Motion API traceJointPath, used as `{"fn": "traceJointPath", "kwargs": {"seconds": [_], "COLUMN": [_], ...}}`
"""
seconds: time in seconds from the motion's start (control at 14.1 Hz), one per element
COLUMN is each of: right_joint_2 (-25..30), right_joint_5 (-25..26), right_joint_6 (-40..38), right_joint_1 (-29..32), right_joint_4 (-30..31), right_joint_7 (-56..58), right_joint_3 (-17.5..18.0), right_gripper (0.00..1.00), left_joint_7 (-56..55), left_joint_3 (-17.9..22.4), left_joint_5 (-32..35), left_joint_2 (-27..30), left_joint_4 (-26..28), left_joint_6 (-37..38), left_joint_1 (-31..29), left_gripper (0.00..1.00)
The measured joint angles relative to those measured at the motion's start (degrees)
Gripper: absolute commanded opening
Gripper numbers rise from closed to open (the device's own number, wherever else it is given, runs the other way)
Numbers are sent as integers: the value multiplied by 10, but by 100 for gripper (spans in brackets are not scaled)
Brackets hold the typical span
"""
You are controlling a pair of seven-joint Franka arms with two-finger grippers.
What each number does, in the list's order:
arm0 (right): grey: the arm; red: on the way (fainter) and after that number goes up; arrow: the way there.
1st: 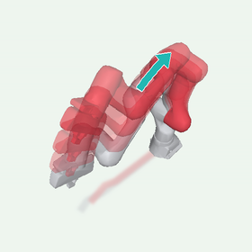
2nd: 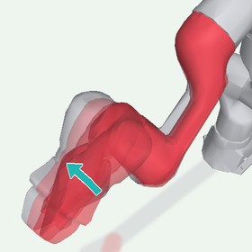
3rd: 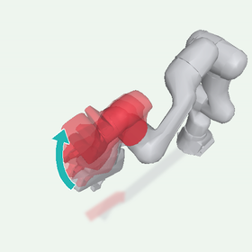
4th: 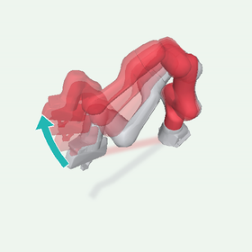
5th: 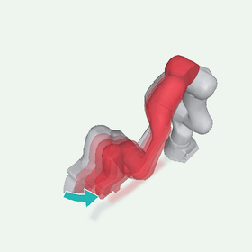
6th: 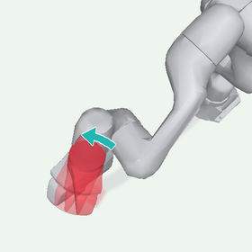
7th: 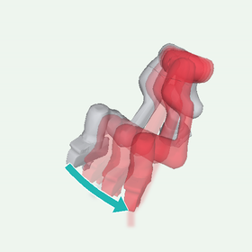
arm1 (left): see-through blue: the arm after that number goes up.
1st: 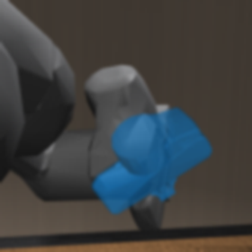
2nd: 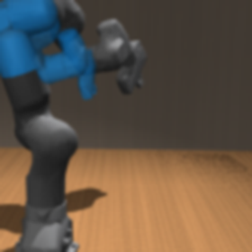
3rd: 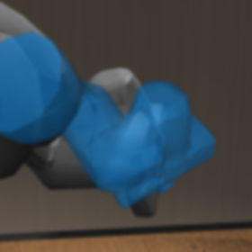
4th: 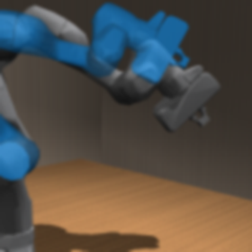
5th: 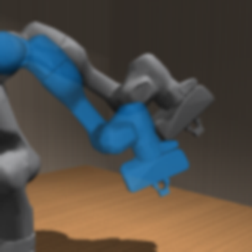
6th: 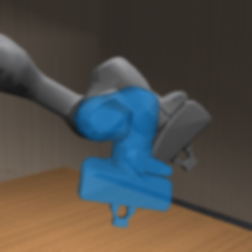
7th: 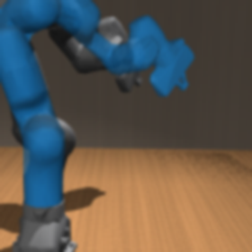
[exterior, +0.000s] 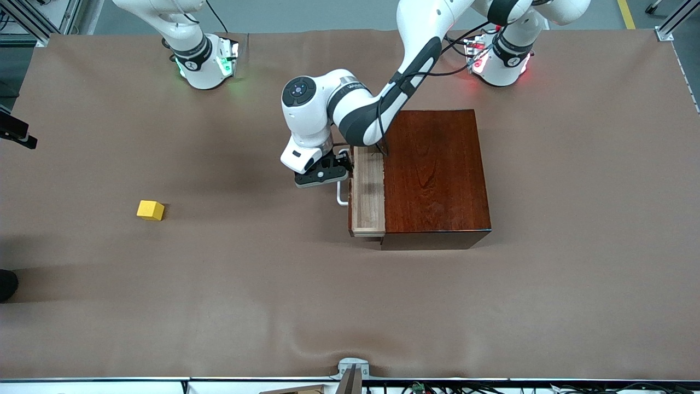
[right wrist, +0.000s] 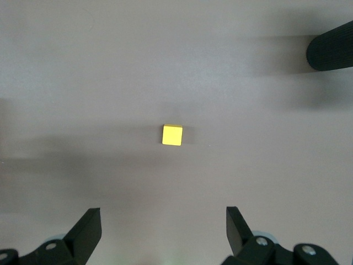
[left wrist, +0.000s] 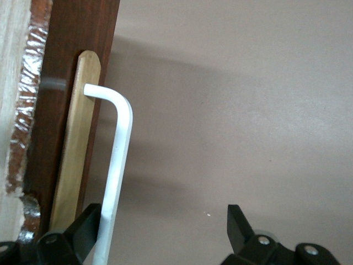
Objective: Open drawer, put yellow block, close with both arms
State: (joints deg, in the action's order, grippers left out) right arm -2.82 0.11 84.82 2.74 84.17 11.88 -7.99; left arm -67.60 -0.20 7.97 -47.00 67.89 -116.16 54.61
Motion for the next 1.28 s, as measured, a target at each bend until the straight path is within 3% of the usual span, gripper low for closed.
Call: {"fn": "traceJointPath", "kwargs": {"seconds": [0.71,1.28], "right_joint_2": [-3,-44], "right_joint_5": [0,1], "right_joint_6": [0,21], "right_joint_1": [0,6], "right_joint_4": [0,0], "right_joint_7": [0,0], "right_joint_3": [0,0], "right_gripper": [100,100], "left_joint_7": [-9,-10], "left_joint_3": [1,-2], "left_joint_5": [-16,-15], "left_joint_2": [-22,-19], "left_joint_4": [-36,-57], "left_joint_6": [-29,22], "left_joint_1": [12,23], "left_gripper": [100,100]}}
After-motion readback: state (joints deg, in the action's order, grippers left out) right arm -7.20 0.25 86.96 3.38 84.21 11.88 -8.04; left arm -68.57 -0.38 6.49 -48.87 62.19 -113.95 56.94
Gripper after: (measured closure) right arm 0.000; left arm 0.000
